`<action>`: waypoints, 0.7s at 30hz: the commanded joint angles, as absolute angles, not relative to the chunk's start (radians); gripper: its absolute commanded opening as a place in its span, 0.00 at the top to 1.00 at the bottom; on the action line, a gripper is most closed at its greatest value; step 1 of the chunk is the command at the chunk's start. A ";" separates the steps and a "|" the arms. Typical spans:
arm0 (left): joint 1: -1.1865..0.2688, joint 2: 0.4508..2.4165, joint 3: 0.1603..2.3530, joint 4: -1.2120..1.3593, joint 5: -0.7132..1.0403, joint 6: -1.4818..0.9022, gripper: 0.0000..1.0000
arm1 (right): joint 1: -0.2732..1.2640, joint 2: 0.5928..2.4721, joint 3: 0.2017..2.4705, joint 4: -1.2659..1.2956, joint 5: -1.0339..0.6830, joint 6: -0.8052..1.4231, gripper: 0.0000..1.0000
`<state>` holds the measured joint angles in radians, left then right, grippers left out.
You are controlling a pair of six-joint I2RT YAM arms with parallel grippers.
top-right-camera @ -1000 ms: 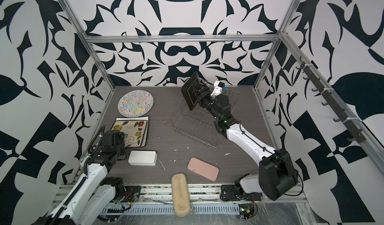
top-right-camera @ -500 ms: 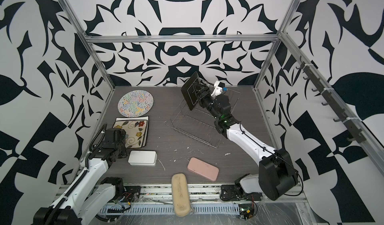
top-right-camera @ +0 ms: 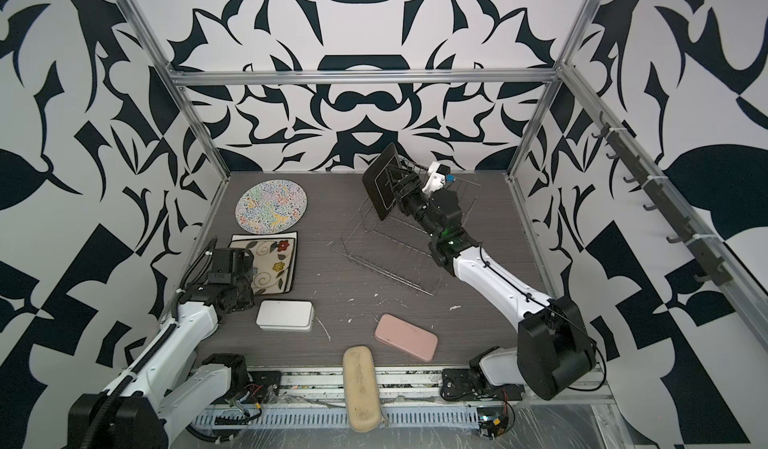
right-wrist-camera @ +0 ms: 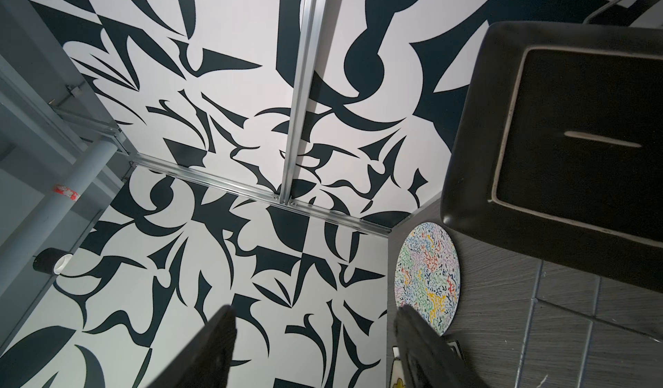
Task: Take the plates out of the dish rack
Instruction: 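Lay the flower-painted plate flat on the stack and open the left gripper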
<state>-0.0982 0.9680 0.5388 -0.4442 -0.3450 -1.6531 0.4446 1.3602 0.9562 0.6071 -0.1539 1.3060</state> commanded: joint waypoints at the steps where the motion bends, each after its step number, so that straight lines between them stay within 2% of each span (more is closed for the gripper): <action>1: -0.097 0.983 0.592 -0.435 -0.335 -1.654 0.01 | 0.439 1.308 0.955 0.650 -0.158 1.295 0.26; 21: -0.097 1.063 0.655 -0.475 -0.305 -1.646 0.01 | 0.434 1.292 0.943 0.647 -0.153 1.295 0.27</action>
<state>-0.0982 1.0580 0.6037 -0.4847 -0.3012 -1.6516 0.4385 1.3354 0.9531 0.6025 -0.1535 1.3060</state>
